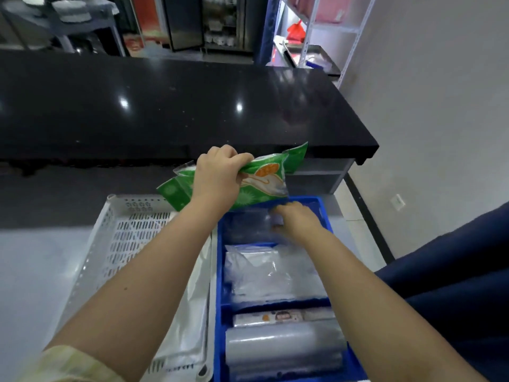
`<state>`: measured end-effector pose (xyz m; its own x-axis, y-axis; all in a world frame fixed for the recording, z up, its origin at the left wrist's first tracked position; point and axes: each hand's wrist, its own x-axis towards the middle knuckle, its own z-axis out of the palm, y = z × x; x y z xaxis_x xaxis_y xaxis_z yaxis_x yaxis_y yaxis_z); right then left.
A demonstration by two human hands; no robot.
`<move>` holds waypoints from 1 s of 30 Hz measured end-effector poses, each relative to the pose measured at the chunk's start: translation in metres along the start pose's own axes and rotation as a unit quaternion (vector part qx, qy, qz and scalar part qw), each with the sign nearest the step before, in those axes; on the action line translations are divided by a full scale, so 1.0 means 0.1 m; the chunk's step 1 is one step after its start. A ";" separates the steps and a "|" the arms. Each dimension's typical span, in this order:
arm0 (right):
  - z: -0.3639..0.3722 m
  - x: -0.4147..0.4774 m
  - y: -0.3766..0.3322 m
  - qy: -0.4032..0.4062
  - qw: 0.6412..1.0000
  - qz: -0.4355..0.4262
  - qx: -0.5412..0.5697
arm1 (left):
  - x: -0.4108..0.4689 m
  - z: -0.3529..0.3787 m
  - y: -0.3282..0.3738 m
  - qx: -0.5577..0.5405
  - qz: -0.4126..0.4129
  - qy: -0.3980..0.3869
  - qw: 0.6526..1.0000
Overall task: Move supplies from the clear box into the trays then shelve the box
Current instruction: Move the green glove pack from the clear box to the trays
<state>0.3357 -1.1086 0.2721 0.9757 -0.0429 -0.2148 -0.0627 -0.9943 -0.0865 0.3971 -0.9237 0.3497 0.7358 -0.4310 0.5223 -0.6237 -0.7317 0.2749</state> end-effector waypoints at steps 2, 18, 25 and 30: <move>0.07 0.18 0.05 -0.058 0.998 -0.024 -0.010 | 0.03 0.03 0.00 0.010 -0.015 0.008 1.000; 0.36 0.35 0.12 -0.079 0.989 -0.109 0.055 | -0.19 0.05 0.04 0.073 -0.076 0.039 0.994; -0.18 -0.14 0.21 0.134 0.976 -0.169 -0.023 | -0.02 -0.05 0.27 0.024 -0.032 0.028 0.999; -0.35 -0.54 0.48 0.150 0.982 -0.105 -0.046 | 0.15 0.04 0.62 -0.019 -0.002 -0.006 1.000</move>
<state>0.2871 -1.1575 0.3135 0.9838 0.1511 0.0965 0.1525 -0.9883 -0.0075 0.3710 -0.9774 0.3713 0.7415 -0.4349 0.5109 -0.6299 -0.7134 0.3070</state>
